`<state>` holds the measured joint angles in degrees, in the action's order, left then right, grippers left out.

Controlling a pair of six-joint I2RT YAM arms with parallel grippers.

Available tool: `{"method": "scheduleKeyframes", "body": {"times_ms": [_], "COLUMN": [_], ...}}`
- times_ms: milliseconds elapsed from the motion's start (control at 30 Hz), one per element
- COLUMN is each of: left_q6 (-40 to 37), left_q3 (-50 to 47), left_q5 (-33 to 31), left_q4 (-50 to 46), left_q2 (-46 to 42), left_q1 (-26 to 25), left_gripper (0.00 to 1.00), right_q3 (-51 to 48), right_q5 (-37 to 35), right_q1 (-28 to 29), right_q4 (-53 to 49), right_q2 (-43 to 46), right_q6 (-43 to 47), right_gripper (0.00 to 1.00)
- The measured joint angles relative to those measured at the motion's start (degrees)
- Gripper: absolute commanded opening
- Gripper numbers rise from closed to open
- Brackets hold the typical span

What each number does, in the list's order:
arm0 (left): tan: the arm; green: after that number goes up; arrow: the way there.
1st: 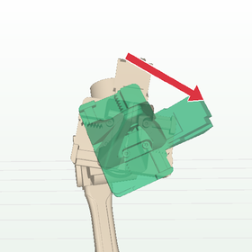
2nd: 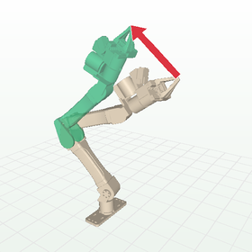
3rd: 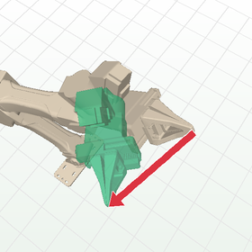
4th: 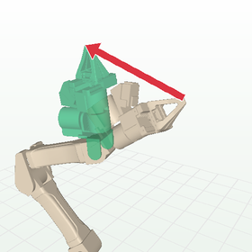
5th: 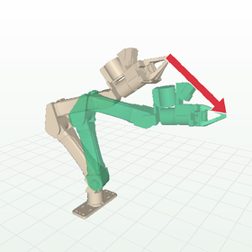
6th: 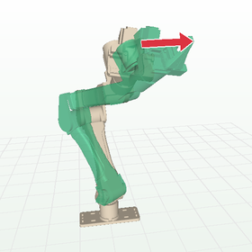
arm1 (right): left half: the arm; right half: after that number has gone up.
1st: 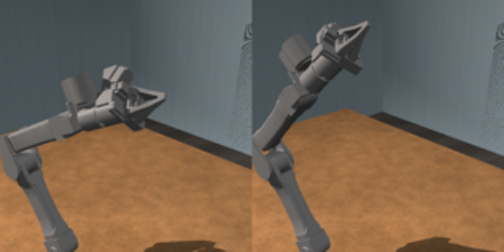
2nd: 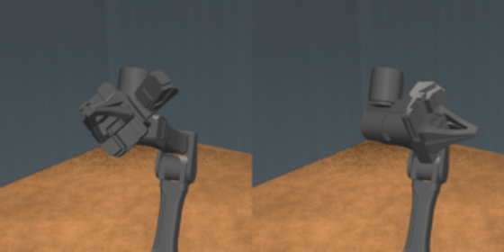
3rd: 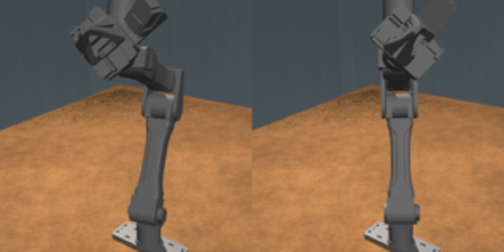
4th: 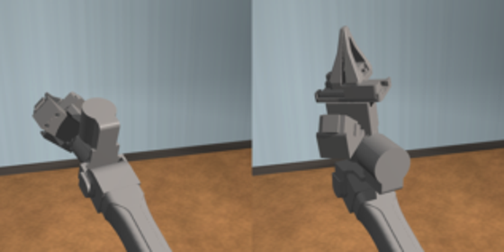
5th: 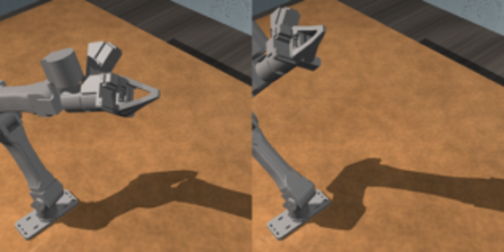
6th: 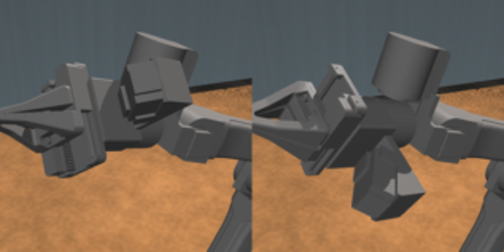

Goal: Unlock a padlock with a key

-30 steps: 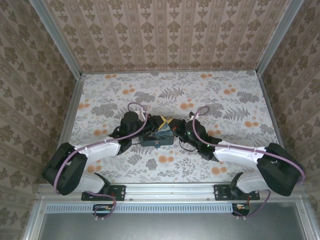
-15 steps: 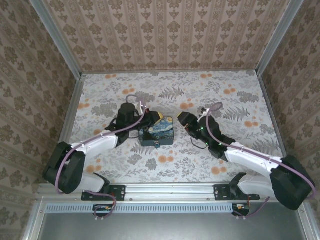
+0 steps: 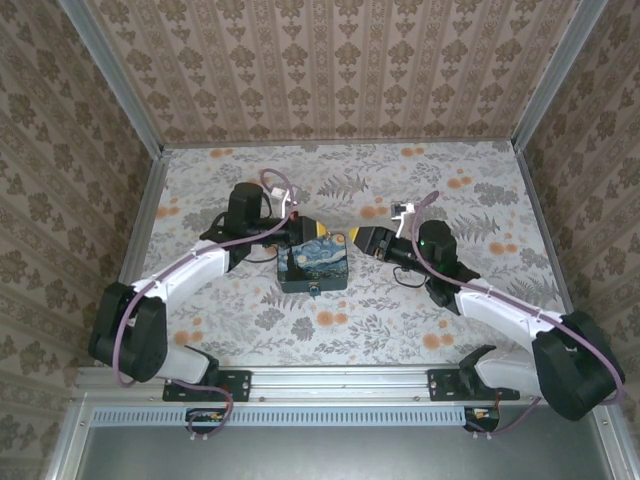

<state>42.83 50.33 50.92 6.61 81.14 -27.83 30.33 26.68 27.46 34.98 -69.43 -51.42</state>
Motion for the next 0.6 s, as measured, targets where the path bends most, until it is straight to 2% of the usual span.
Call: {"method": "scheduleKeyframes", "body": {"times_ms": [233,600], "left_q6": [0.5,2.0], "left_q3": [0.0,0.0], "left_q5": [2.4,2.2], "left_q4": [2.0,4.2], "left_q2": [0.7,0.7], "left_q1": [-0.2,-1.0], "left_gripper": [0.00,0.00], "right_q3": [-0.1,0.1], "right_q5": [3.4,3.9], "right_q1": [0.7,2.6], "right_q4": [6.4,12.7], "right_q2": [-6.1,-13.3], "right_q6": [0.3,-0.2], "right_gripper": [0.55,0.52]}}
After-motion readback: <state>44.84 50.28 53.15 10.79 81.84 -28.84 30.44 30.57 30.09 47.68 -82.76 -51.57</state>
